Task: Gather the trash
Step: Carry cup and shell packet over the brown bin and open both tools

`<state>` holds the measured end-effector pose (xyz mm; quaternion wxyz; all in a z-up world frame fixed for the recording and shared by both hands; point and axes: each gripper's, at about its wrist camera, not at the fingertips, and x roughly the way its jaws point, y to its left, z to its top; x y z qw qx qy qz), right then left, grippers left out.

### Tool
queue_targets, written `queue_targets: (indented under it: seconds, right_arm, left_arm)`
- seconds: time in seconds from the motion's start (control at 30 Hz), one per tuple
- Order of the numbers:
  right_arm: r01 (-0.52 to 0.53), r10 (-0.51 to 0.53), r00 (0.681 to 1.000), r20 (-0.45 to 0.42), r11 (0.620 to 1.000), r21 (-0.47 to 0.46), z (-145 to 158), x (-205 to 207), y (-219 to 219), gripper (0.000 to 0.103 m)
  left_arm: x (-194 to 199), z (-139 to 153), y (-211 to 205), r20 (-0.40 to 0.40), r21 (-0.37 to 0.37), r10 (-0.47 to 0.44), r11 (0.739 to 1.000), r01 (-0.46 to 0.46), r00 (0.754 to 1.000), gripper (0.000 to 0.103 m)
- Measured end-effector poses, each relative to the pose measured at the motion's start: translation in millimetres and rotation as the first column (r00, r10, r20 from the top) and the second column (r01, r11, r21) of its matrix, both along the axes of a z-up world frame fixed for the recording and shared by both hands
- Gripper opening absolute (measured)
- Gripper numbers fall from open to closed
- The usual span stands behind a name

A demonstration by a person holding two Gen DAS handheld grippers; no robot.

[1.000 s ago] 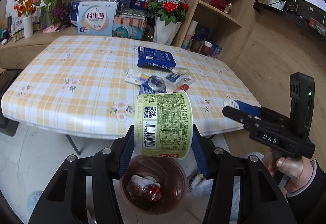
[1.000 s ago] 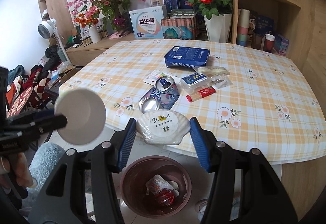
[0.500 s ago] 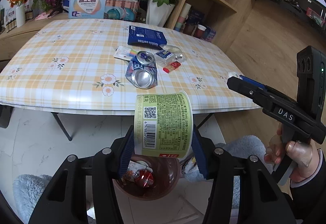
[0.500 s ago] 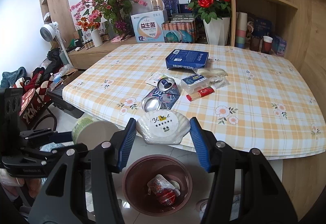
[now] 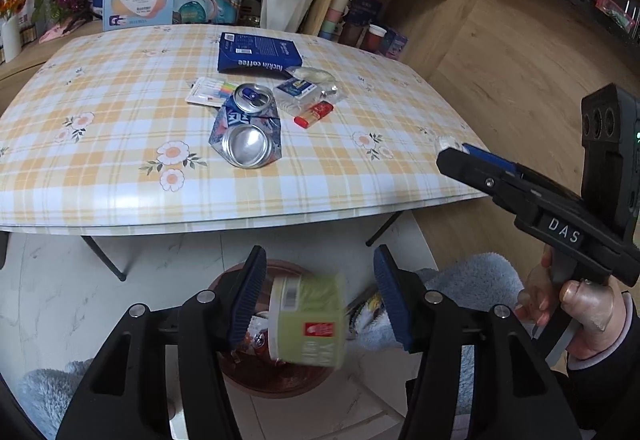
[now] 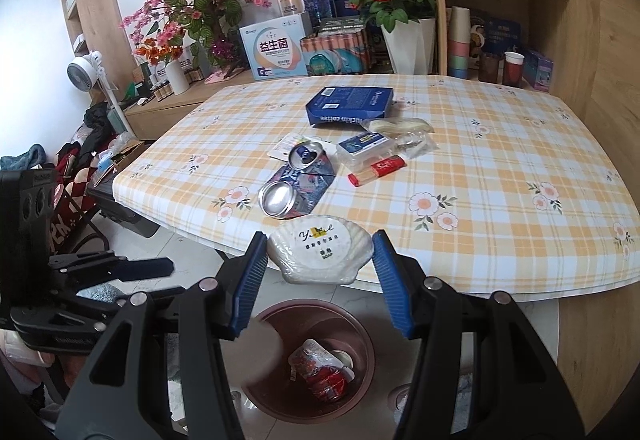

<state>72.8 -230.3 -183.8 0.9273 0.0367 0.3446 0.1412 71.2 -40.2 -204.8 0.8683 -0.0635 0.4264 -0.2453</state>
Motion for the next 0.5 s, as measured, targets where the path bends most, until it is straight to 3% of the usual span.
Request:
queue_targets:
  seconds: [0.2, 0.37, 0.5]
  right_arm:
    - [-0.004, 0.004, 1.000, -0.006, 1.000, -0.004, -2, -1, 0, 0.055]
    - [-0.019, 0.019, 1.000, -0.015, 1.000, -0.017, -4, -1, 6, 0.055]
    - [-0.037, 0.036, 0.999, -0.027, 0.999, -0.030, -8, -2, 14, 0.055]
  left_arm:
    - [-5, 17, 27, 0.062, -0.007, 0.111, 0.994, -0.111, 0.992, 0.075]
    - [-18, 34, 55, 0.158, 0.008, 0.222, 0.974, -0.226, 0.962, 0.095]
    - [-28, 46, 67, 0.235, 0.035, 0.279, 0.955, -0.295, 0.931, 0.097]
